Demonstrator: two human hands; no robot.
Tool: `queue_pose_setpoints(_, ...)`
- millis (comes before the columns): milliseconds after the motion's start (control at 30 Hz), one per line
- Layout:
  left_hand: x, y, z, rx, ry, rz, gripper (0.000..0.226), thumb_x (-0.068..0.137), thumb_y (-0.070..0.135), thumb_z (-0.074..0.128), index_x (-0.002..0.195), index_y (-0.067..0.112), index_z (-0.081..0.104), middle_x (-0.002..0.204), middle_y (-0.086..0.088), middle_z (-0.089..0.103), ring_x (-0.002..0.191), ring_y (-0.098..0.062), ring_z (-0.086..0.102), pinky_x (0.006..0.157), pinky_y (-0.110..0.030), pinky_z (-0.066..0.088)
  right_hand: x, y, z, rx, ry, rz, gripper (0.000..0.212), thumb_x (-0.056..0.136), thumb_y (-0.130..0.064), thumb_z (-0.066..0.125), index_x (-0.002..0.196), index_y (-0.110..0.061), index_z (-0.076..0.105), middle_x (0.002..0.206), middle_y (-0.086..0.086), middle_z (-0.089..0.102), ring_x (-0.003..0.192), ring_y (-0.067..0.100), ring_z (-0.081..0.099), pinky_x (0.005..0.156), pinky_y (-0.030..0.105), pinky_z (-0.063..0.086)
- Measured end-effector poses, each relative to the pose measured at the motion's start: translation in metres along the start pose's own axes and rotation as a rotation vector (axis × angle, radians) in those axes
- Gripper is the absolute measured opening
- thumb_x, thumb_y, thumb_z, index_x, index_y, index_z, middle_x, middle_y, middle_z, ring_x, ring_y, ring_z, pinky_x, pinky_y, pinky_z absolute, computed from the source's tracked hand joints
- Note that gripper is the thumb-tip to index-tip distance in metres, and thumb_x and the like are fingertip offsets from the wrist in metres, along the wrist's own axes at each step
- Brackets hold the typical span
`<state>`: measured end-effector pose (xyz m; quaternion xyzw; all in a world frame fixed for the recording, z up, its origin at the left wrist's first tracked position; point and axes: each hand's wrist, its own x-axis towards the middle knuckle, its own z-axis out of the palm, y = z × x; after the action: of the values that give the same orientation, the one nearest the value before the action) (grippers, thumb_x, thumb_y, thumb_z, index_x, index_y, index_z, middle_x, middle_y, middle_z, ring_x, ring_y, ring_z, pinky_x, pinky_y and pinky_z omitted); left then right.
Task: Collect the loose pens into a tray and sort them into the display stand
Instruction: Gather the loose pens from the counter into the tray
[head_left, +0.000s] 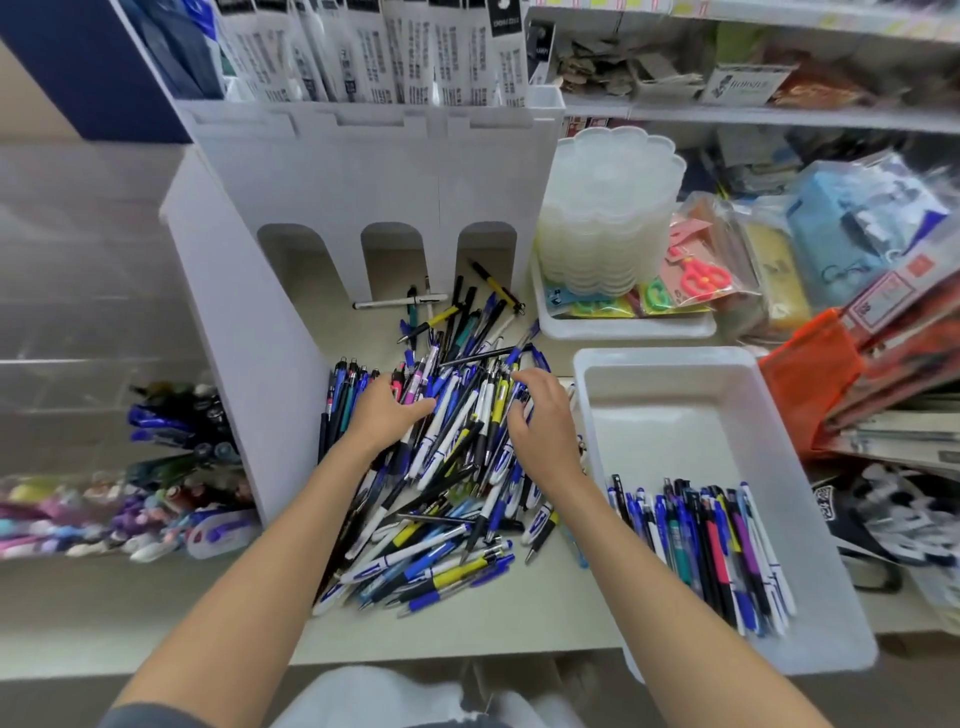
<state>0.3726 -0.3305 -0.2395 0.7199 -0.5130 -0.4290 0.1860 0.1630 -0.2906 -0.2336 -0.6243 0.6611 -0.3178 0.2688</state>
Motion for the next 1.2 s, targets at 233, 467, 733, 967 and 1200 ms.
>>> queue_pose_setpoints(233,-0.005,-0.001,-0.008,-0.117,0.019,0.071,0.085,0.075,0.04,0.079,0.146,0.019,0.038,0.141,-0.004,0.053,0.125,-0.026,0.054,0.107,-0.047,0.045,0.003,-0.001,0.003,0.008,0.002,0.012,0.037,0.097,-0.008,0.047,0.132,-0.015,0.055,0.137,-0.002,0.048,0.132,0.009,0.037,0.107,0.013,0.024)
queue_pose_setpoints(467,-0.006,0.021,-0.016,-0.271,0.062,0.209,0.037,0.088,0.012,0.072,0.118,0.02,0.051,0.098,0.002,0.063,0.087,-0.013,0.061,0.072,-0.023,0.046,0.002,-0.007,0.005,0.015,0.018,0.001,0.038,0.095,-0.006,0.048,0.131,-0.014,0.056,0.135,-0.002,0.049,0.13,0.009,0.039,0.108,0.018,0.027)
queue_pose_setpoints(733,-0.006,0.05,-0.03,-0.424,-0.093,0.203,0.024,0.092,0.012,0.068,0.112,0.017,0.057,0.087,-0.006,0.068,0.071,-0.012,0.066,0.068,-0.028,0.053,0.003,-0.01,0.0,-0.002,0.05,0.009,0.037,0.095,-0.006,0.048,0.129,-0.017,0.056,0.135,-0.003,0.052,0.127,0.006,0.041,0.101,0.01,0.023)
queue_pose_setpoints(967,-0.013,0.062,-0.022,-0.589,-0.079,0.191,0.02,0.093,0.011,0.065,0.11,0.007,0.056,0.083,-0.007,0.063,0.069,-0.015,0.063,0.064,-0.027,0.055,0.002,-0.011,-0.004,0.022,0.066,0.028,0.036,0.095,-0.006,0.048,0.128,-0.018,0.057,0.133,-0.002,0.054,0.127,0.009,0.043,0.102,0.016,0.026)
queue_pose_setpoints(1200,-0.018,0.103,-0.023,-0.688,-0.006,0.299,0.02,0.093,0.011,0.066,0.109,0.01,0.054,0.085,-0.008,0.062,0.069,-0.016,0.063,0.07,-0.033,0.058,0.001,-0.017,-0.012,0.058,0.069,0.049,0.036,0.096,-0.006,0.047,0.129,-0.017,0.057,0.13,-0.003,0.056,0.119,0.006,0.046,0.098,0.018,0.032)
